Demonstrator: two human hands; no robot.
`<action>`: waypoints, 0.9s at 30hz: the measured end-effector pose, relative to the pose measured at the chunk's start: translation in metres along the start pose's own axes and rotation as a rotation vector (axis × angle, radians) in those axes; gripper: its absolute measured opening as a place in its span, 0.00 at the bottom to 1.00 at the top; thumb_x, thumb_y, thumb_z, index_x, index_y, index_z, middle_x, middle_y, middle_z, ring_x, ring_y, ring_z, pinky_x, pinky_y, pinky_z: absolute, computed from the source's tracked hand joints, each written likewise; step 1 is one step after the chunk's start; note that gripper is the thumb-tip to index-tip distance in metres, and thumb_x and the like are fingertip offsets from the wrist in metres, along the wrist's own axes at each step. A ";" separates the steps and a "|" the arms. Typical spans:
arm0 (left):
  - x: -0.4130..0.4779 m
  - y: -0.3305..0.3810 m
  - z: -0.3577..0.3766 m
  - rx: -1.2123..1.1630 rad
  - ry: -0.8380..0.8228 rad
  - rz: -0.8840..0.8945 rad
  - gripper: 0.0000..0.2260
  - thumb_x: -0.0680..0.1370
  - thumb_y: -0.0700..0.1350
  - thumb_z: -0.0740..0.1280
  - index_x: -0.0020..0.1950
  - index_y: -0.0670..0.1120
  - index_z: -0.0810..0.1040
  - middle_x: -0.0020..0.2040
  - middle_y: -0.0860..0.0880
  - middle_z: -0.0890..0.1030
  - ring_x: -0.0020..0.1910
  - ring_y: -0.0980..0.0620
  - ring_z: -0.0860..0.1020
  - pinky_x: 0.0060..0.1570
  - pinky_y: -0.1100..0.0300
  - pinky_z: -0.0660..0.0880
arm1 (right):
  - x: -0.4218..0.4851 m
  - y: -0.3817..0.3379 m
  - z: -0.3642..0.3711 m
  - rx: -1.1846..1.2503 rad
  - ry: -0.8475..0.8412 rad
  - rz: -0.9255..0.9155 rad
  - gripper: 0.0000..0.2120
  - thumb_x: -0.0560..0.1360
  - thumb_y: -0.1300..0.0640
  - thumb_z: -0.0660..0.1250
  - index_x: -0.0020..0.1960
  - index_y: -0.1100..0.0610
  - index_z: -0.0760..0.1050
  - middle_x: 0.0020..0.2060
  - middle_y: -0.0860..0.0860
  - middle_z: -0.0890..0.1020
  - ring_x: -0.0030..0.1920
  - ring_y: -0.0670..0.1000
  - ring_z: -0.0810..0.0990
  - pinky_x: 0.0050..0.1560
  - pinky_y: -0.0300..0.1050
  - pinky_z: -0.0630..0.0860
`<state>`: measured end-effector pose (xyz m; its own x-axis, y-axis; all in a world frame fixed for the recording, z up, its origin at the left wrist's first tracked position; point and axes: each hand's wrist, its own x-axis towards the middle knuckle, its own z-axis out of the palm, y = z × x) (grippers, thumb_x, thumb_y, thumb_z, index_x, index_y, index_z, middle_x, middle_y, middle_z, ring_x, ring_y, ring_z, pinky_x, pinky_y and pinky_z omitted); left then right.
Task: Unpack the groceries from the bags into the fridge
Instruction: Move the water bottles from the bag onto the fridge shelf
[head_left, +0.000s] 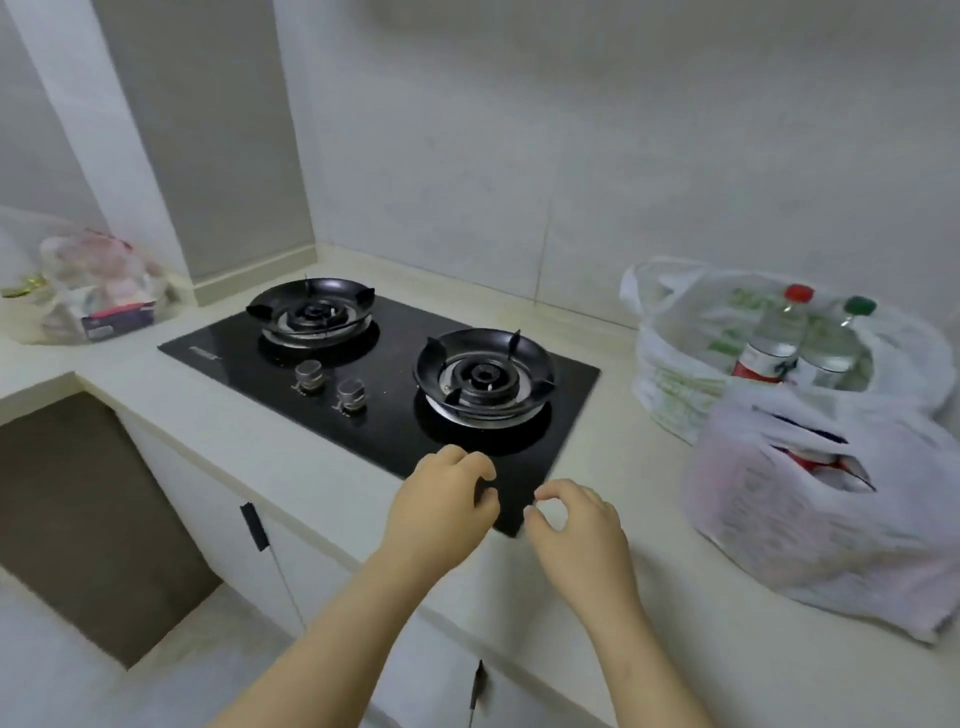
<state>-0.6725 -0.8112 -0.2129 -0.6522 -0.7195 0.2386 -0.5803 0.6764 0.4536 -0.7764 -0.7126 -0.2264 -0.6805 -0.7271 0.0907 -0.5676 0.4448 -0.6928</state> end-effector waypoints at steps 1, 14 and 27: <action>0.016 0.001 0.002 -0.005 -0.007 0.024 0.12 0.78 0.49 0.60 0.61 0.51 0.74 0.57 0.54 0.74 0.56 0.53 0.72 0.49 0.62 0.73 | 0.012 0.000 -0.001 -0.003 0.030 0.012 0.09 0.75 0.53 0.63 0.55 0.50 0.74 0.55 0.44 0.77 0.58 0.49 0.70 0.56 0.43 0.69; 0.146 0.036 0.041 -0.103 -0.137 0.347 0.13 0.78 0.48 0.61 0.61 0.50 0.75 0.57 0.52 0.75 0.57 0.52 0.72 0.53 0.58 0.73 | 0.098 0.021 -0.035 -0.061 0.309 0.156 0.10 0.75 0.54 0.63 0.57 0.51 0.75 0.56 0.44 0.78 0.58 0.49 0.73 0.56 0.40 0.69; 0.207 0.152 0.054 -0.153 -0.148 0.553 0.13 0.78 0.47 0.61 0.61 0.49 0.75 0.60 0.51 0.74 0.58 0.50 0.73 0.52 0.58 0.72 | 0.146 0.052 -0.169 0.064 0.520 0.070 0.08 0.75 0.56 0.64 0.54 0.52 0.76 0.51 0.46 0.77 0.51 0.47 0.75 0.51 0.43 0.73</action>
<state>-0.9219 -0.8493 -0.1407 -0.9052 -0.2297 0.3577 -0.0651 0.9064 0.4173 -0.9832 -0.7075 -0.1281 -0.8651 -0.3341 0.3741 -0.4941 0.4386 -0.7507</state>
